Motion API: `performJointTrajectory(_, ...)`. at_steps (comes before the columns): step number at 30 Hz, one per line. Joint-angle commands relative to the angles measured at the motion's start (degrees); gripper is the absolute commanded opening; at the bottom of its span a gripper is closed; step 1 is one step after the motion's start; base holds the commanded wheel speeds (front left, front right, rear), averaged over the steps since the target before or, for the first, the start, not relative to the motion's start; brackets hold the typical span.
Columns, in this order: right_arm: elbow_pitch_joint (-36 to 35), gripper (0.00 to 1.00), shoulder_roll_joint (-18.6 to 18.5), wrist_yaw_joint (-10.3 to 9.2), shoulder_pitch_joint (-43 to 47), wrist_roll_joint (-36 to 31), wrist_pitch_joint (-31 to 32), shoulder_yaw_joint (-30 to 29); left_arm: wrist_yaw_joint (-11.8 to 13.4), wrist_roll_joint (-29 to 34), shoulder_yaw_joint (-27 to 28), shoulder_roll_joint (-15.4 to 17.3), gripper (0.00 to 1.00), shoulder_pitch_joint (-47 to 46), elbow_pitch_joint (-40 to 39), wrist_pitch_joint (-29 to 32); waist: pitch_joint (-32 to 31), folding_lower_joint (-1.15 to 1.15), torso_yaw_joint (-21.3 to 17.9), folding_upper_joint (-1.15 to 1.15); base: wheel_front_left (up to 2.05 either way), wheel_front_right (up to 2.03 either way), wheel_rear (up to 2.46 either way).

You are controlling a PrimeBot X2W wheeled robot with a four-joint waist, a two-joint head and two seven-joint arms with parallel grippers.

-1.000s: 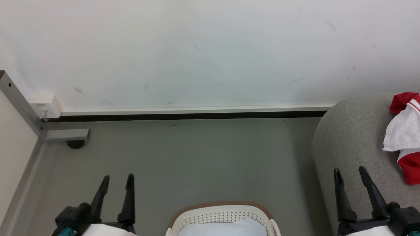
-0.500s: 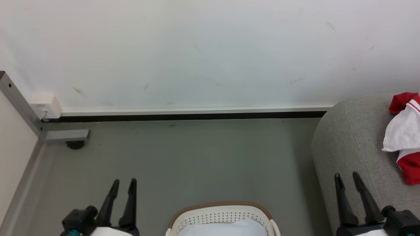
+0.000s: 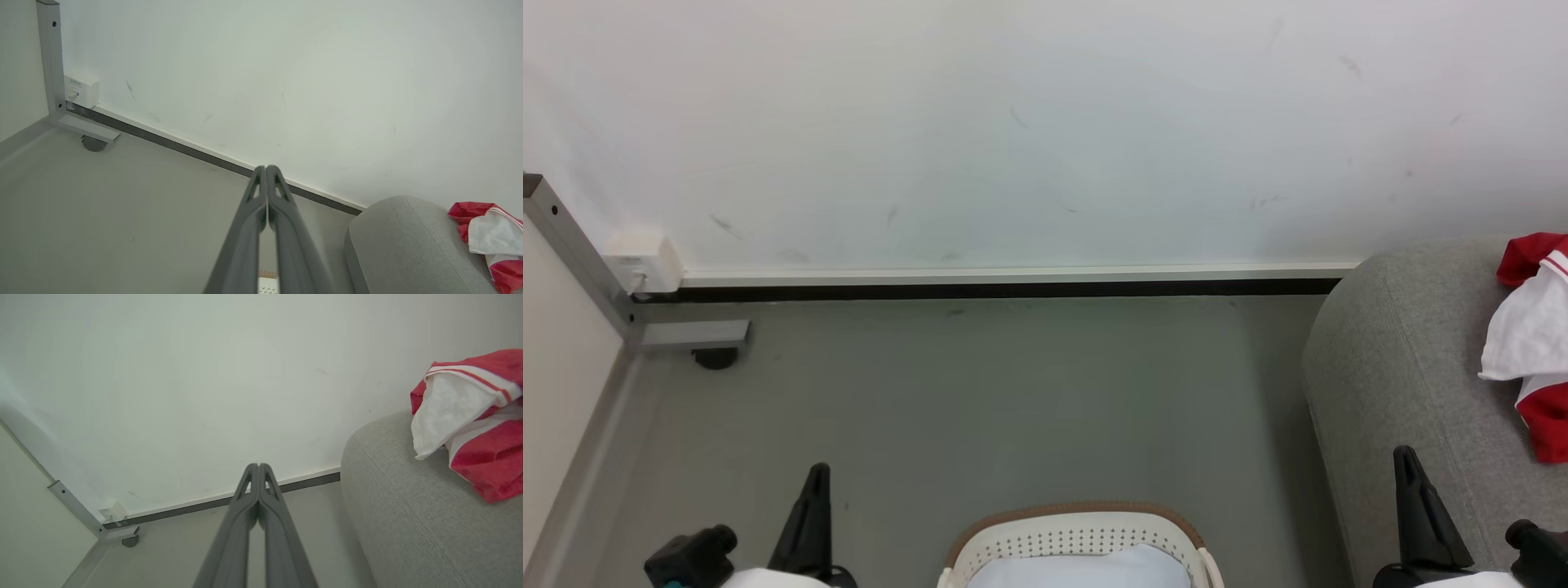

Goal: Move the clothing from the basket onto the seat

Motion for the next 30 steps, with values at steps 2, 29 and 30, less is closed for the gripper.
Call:
performJointTrajectory(2,-0.6,0.00,-0.4,-0.01,-1.4,2.8,0.5,-0.5,0.0,-3.0,0.5,0.3,0.00,-1.3,-1.1,0.7,0.0,0.00,0.1,0.00,0.00,0.00,0.00)
performJointTrajectory(29,0.2,0.00,-0.7,-0.04,-2.6,25.0,6.1,-2.8,-0.1,-24.9,2.8,0.2,0.00,-2.1,-1.3,6.7,0.0,0.00,1.0,0.00,0.00,0.00,0.00)
performJointTrajectory(30,0.2,0.00,-0.7,-0.04,-2.6,25.7,6.3,-2.9,-0.1,-25.6,2.9,0.2,0.00,-2.1,-1.4,6.9,0.0,0.00,1.0,0.00,0.00,0.00,0.00)
